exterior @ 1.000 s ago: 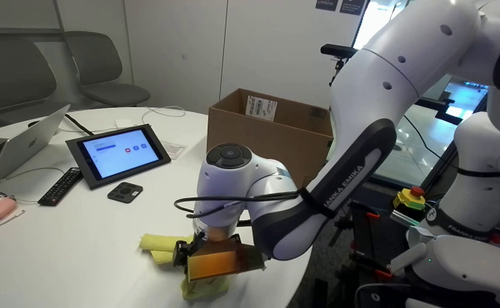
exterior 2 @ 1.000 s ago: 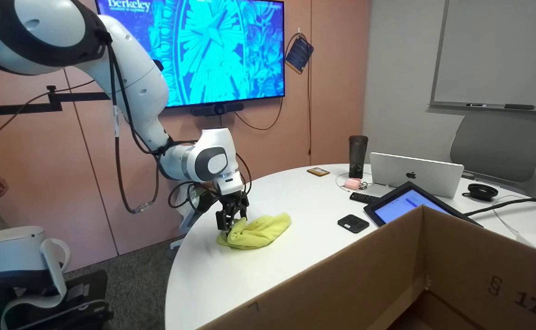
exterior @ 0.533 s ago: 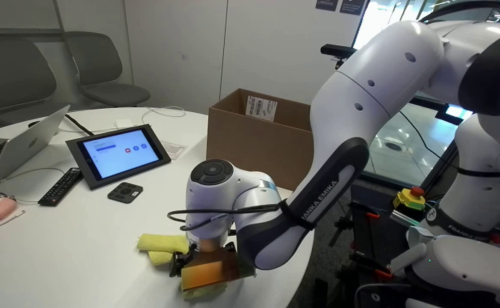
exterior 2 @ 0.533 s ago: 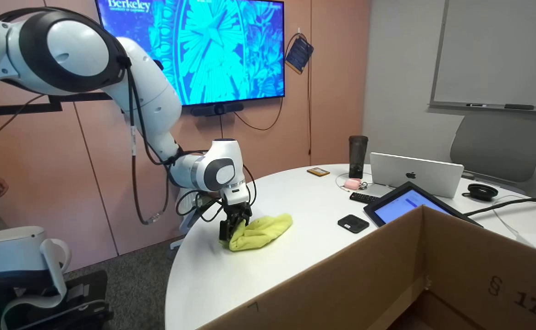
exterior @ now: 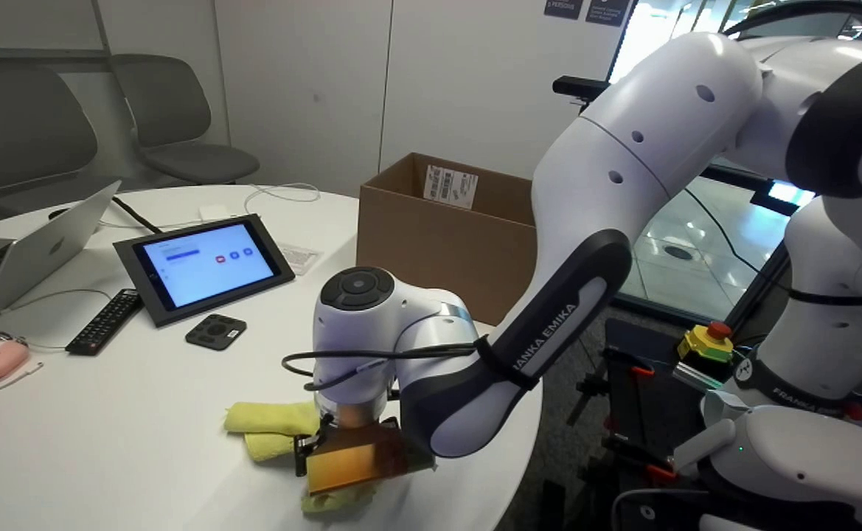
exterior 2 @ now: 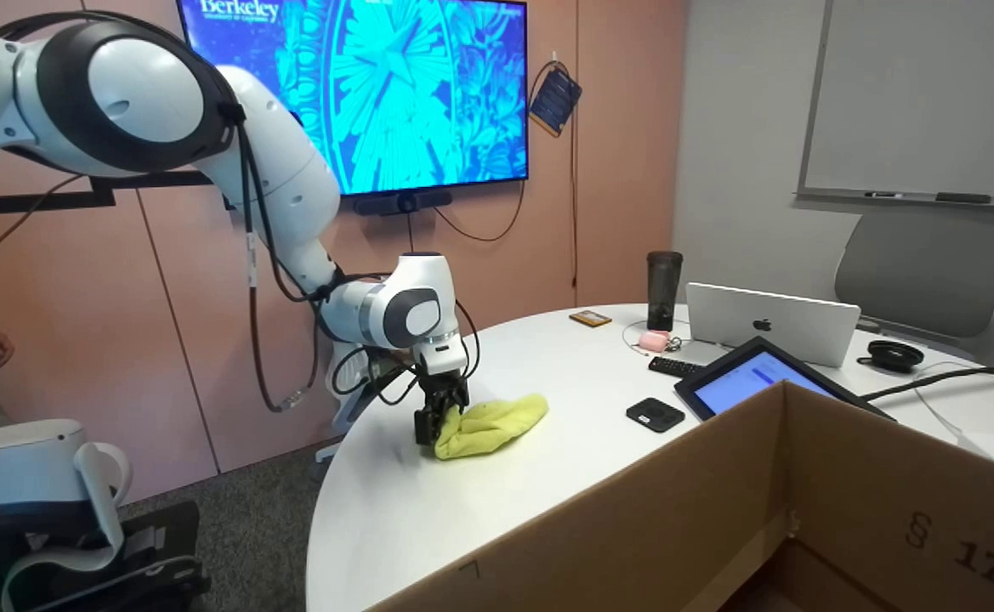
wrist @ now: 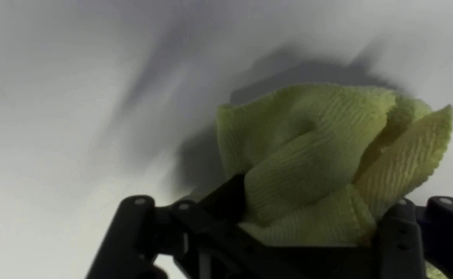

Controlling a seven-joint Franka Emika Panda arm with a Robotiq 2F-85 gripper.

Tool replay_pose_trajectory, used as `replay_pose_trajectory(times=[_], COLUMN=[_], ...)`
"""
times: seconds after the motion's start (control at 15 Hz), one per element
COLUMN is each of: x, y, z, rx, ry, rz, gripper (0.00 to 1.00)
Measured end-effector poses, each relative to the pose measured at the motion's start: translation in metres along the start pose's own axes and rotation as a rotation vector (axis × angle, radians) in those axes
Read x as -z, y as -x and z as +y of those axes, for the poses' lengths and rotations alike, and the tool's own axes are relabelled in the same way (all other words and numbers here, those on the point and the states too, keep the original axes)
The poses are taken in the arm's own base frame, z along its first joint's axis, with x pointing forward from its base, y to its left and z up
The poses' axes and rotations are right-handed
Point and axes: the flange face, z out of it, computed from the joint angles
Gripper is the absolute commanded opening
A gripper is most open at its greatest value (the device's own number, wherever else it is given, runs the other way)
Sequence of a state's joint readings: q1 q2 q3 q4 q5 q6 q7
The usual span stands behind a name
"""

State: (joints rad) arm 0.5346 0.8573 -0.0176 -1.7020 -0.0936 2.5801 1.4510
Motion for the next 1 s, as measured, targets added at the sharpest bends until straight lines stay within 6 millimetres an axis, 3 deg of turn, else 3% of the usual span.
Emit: replay_pose_trajectory(times=[0.2, 0.47, 0.67, 1.0], x=[0.006, 0.027, 0.062, 0.14], y=[-0.002, -0.004, -0.013, -0.036], z=[0.002, 0.008, 0.017, 0.041], rx=[0.006, 0.031, 0.066, 0.059], ry=[0.005, 0.003, -0.004, -0.012], rz=[0.003, 0.022, 0.082, 0.23], gripper=[0.0, 0.0, 0.01, 0.01])
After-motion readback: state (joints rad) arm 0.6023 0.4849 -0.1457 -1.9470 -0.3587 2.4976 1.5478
